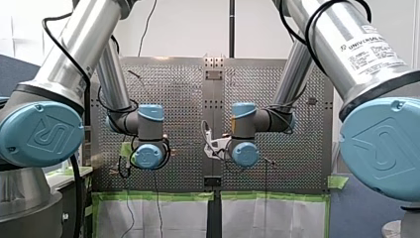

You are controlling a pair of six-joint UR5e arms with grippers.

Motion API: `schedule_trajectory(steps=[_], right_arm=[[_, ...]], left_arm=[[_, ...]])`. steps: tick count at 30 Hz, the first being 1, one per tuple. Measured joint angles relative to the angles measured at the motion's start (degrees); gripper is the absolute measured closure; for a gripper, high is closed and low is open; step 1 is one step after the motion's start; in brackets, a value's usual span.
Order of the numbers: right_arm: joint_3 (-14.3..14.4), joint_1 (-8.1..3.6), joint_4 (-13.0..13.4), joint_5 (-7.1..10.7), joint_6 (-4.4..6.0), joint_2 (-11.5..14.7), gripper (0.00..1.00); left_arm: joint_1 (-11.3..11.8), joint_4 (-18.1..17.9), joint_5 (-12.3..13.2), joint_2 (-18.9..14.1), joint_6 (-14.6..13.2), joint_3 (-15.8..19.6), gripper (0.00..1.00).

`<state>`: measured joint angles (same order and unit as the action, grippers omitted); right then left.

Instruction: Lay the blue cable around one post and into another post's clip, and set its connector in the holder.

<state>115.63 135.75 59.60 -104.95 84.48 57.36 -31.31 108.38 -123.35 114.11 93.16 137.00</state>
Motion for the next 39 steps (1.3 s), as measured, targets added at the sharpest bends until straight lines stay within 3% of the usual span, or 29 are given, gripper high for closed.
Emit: schedule_trajectory(steps=[39], right_arm=[[-0.2, -0.17, 0.2, 0.01, 0.0, 0.1, 1.0]], left_arm=[[-0.6, 1.7, -0.3, 0.9, 0.4, 0.0, 0.0]])
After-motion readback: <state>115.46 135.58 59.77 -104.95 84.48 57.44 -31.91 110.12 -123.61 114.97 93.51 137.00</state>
